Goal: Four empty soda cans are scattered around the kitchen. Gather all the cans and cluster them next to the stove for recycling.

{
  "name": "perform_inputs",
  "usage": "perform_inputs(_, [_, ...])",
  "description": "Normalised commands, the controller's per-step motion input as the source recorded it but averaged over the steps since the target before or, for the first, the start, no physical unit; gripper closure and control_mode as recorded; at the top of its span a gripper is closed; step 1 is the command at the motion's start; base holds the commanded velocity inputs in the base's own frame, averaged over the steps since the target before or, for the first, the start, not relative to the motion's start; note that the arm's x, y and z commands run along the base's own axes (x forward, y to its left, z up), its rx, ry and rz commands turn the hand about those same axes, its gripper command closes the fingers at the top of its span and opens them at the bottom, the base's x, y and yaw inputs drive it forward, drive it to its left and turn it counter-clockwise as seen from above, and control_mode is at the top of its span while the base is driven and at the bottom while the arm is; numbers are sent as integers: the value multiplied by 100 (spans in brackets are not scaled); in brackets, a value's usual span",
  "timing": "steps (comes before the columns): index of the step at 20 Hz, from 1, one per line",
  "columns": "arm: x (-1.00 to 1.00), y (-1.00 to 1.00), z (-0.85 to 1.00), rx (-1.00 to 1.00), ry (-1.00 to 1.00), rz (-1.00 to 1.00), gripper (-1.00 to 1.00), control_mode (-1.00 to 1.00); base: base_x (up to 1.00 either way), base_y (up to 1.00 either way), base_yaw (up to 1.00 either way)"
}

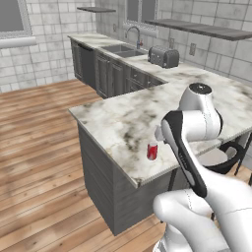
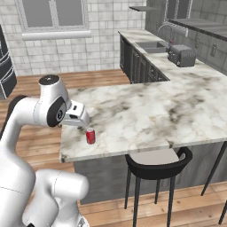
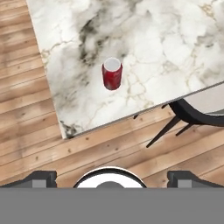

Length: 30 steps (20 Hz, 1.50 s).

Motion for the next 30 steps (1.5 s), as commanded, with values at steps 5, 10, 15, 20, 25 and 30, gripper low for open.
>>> perform_inputs(5, [13, -5, -6, 0, 10, 0, -100, -100, 0, 0, 0])
perform_inputs(10, [16, 0, -3, 0, 9, 0, -100, -100, 0, 0, 0])
perform_inputs(15, [11, -1, -6, 0, 3, 0, -100, -100, 0, 0, 0])
perform_inputs(20, [12, 0, -12, 0, 6, 0, -100, -100, 0, 0, 0])
perform_inputs(25, [13, 0, -14, 0, 7, 0, -100, -100, 0, 0, 0])
perform_inputs(30, [14, 0, -8, 0, 4, 0, -100, -100, 0, 0, 0])
